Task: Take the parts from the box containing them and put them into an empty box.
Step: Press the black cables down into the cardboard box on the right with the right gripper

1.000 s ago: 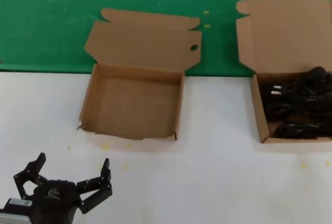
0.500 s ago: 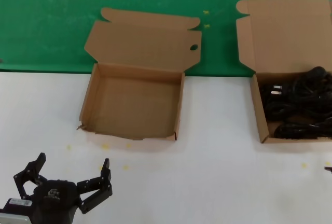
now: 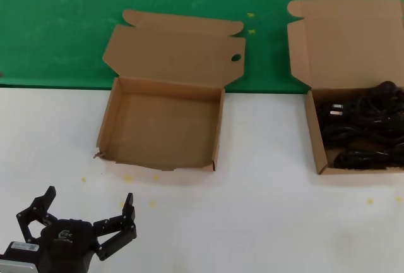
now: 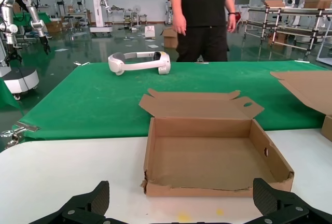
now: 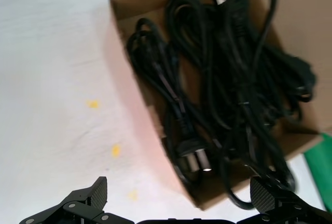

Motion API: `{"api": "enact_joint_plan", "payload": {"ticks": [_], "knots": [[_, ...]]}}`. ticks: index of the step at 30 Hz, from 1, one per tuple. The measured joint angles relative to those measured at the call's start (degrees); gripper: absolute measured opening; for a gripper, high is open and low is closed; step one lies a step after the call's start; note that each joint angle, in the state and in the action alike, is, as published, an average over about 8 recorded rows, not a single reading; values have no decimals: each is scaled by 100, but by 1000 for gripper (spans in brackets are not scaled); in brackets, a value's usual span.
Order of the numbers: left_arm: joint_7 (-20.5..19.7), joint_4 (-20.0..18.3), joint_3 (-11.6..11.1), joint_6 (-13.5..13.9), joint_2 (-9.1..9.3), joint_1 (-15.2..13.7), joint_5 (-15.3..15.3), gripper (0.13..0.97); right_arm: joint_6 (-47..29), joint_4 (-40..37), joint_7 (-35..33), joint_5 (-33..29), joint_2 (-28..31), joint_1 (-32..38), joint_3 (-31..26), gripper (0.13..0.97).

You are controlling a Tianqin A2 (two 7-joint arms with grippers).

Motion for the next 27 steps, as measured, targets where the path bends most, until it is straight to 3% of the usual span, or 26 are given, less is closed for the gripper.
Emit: {"api": "enact_joint_plan", "payload": {"ticks": [13,27], "knots": [[0,0,0,0,0,0,0,966,-467,-484,-184,-789,-576,147,1091,966],[1,0,0,0,0,0,0,966,-798,-485,-145,-1149,-875,-2,1746,966]]}}
